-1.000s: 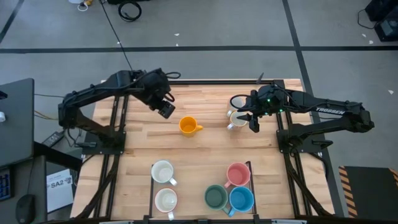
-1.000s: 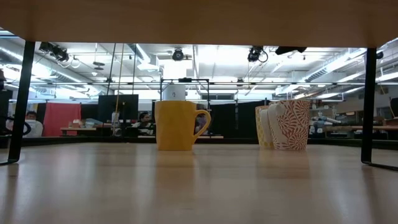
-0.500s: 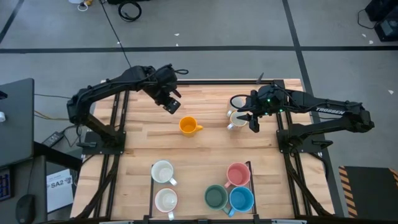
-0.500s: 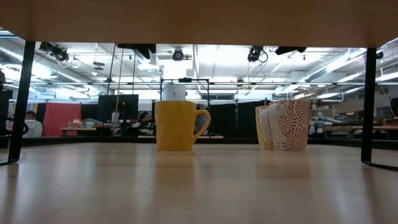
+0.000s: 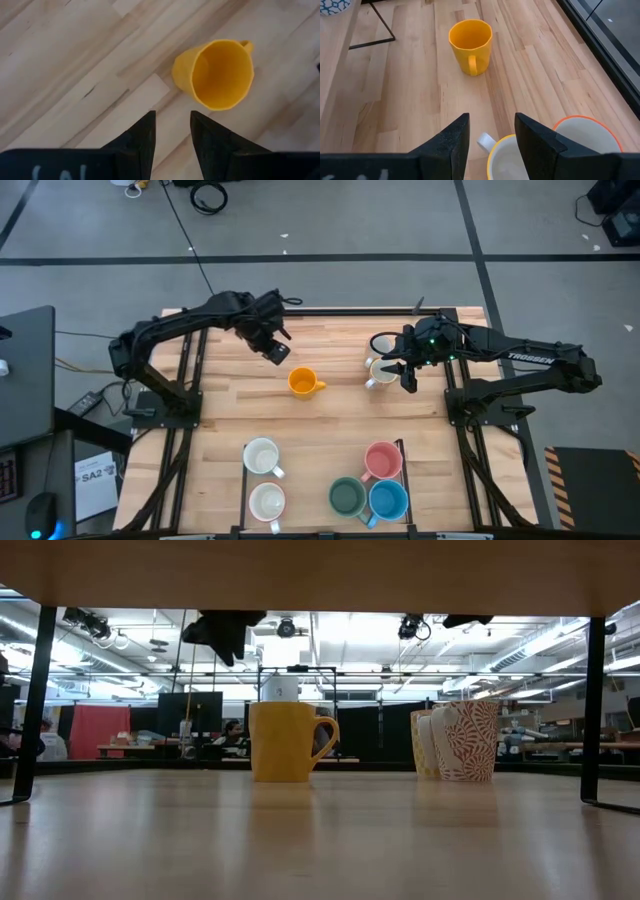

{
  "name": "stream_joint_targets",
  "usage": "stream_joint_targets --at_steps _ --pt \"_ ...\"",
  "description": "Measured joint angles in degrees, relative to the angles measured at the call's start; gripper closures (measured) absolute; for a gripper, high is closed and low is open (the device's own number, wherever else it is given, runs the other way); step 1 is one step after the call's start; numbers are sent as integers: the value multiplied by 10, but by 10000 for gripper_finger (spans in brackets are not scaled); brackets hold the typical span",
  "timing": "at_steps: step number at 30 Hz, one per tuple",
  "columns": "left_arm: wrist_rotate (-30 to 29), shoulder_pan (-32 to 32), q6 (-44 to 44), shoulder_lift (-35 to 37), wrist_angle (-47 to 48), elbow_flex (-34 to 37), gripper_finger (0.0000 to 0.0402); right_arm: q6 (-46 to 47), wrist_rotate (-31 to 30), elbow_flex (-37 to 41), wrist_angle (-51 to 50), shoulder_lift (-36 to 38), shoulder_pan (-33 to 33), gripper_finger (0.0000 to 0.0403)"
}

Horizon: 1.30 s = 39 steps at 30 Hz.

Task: Place coffee mugs
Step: Put the yellow mug on the shelf

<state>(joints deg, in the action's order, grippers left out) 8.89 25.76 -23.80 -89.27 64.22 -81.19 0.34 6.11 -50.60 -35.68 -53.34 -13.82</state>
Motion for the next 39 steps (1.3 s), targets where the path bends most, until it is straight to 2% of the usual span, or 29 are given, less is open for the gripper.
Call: stream_joint_targets --at_steps 13,27,39 --pt "1 -45 -50 0 -102 63 273 0 0 0 0 0 0 241" --pt "4 -61 -121 0 -245 175 273 0 0 0 0 0 0 240" --pt "13 -87 -161 -5 -334 225 273 0 0 0 0 0 0 241"
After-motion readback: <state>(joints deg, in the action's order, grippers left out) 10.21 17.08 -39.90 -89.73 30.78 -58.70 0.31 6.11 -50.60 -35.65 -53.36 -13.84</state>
